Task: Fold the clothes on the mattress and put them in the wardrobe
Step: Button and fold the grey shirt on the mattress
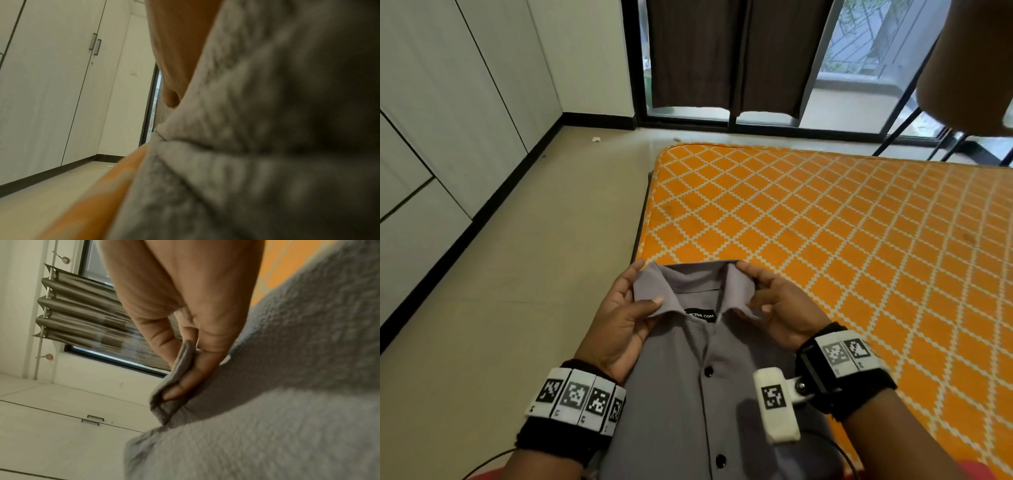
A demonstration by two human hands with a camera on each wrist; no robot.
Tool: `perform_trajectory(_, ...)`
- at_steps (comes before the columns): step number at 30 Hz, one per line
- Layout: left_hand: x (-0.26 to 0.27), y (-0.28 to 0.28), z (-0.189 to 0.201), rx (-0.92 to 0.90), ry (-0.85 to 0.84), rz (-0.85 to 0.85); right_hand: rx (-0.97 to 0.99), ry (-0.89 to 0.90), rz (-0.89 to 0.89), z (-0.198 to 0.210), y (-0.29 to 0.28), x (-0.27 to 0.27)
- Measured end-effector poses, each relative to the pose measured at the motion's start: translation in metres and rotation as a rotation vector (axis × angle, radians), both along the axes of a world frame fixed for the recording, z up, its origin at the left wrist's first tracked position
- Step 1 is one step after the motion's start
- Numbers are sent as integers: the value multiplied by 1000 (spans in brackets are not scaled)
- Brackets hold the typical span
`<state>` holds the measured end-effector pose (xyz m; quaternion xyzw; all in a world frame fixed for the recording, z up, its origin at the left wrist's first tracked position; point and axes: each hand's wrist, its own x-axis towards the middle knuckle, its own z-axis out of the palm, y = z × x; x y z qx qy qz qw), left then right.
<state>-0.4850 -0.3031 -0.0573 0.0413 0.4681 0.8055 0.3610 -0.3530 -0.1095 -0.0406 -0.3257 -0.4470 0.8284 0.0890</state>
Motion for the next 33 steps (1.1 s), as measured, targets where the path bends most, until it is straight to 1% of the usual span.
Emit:
perform_trajectory(3, 3, 3, -5, -1, 44, -7, -11, 80, -20, -6, -10, -5)
perform_trajectory(4, 4, 4, -8, -40, 73, -14, 7, 83, -40, -9, -13, -7)
perform_trajectory(5, 6, 4, -10, -104, 113, -19, 68, 62, -49, -13, -16, -9)
perform_trajectory(7, 6, 4, -16, -240, 176, 13, 352, -62, -17, -18, -19, -9)
perform_trajectory(8, 4, 2, -18, -276, 187, 46, 501, -127, 23, -19, -20, -9)
perform_trajectory(9, 1, 1, -18, -283, 182, 77, 603, -164, 55, -19, -21, -9)
perform_trajectory(10, -1, -1, -17, -269, 165, 103, 642, -170, 63, -18, -21, -8)
perform_trajectory(12, -5, -5, -14, -245, 140, 120, 614, -144, 47, -15, -19, -8)
perform_trajectory(14, -7, -6, -15, -261, 140, 88, 589, -138, 78, -11, -17, -8)
perform_trajectory(18, -7, -5, -17, -335, 196, -10, 677, -143, 249, -8, -18, -7)
perform_trajectory(20, -7, -5, -16, -367, 192, -9, 701, -166, 262, -7, -17, -7)
perform_trajectory(21, -8, -6, -15, -369, 170, 7, 679, -181, 226, -8, -16, -8)
perform_trajectory(23, -11, -9, -17, -337, 101, 40, 588, -184, 88, -9, -13, -9)
perform_trajectory(24, -13, -10, -17, -306, 62, 50, 514, -171, -2, -7, -11, -8)
perform_trajectory(26, -16, -12, -19, -262, 9, 65, 298, -137, -139, -4, -7, -8)
perform_trajectory(28, -18, -11, -21, -253, -25, 68, 139, -120, -154, -3, -2, -5)
perform_trajectory(30, -19, -11, -22, -246, -46, 71, 65, -154, -109, -2, 2, -3)
perform_trajectory(33, -20, -13, -21, -227, -96, 88, -64, -157, -129, -2, 7, -1)
